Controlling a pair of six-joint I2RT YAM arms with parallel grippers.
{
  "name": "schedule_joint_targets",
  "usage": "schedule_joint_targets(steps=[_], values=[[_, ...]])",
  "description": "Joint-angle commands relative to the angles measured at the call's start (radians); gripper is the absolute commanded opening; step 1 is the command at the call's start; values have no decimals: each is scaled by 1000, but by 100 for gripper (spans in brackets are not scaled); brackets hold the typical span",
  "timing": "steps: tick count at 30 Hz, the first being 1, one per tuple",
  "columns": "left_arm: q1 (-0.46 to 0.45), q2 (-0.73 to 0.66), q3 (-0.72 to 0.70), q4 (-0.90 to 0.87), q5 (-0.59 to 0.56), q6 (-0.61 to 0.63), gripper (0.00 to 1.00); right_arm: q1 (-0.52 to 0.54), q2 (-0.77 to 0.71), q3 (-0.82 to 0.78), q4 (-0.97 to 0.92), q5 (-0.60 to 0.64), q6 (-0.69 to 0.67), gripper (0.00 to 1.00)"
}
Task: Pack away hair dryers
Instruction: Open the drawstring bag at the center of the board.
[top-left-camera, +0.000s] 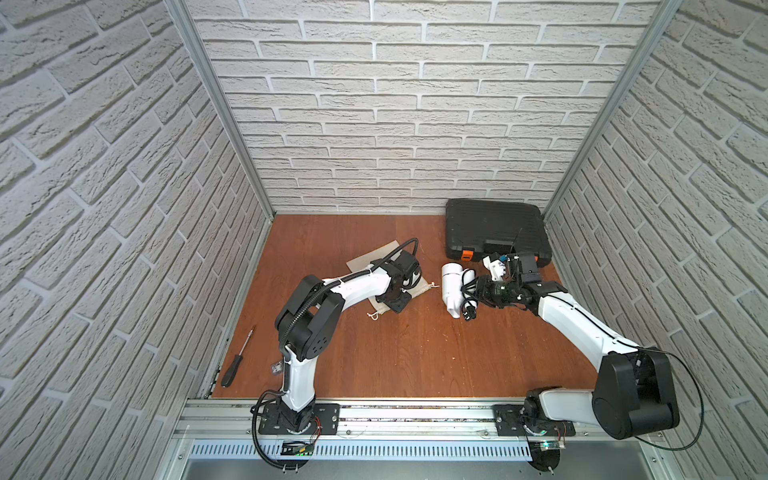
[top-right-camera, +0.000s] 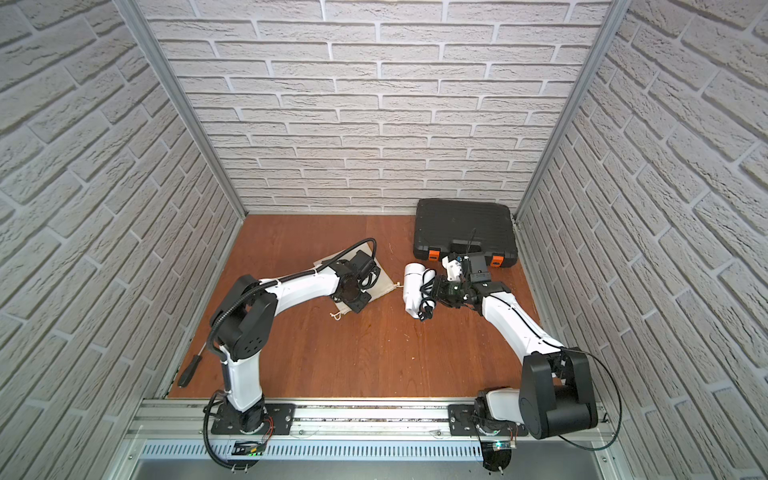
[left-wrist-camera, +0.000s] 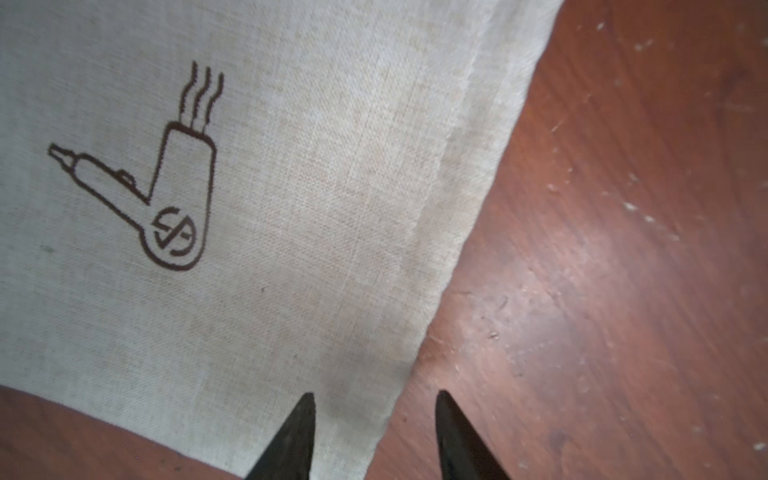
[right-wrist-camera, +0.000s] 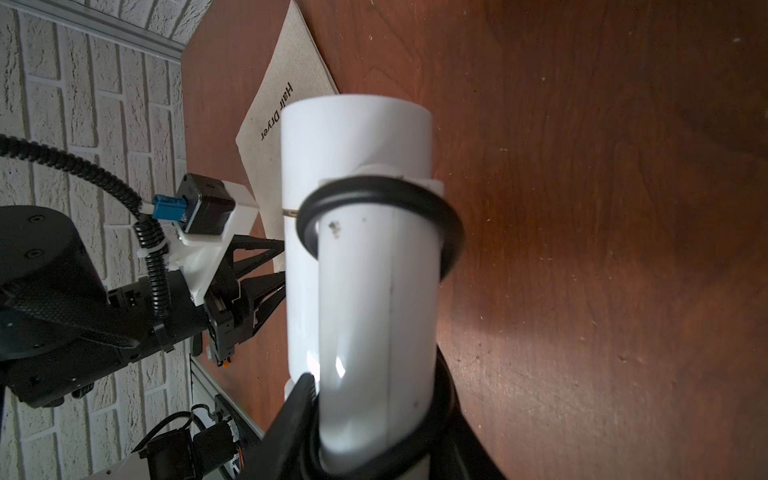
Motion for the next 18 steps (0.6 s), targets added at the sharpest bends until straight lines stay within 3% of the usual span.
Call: schedule_joint_targets(steps=[1,18], values=[[-4,24,-15,-12,-40,7,46,8,-6,13,61,-35,-6,3],[-1,-5,-33,35,-40,-10,18,6,-11,-3,61,-33,-12,3]])
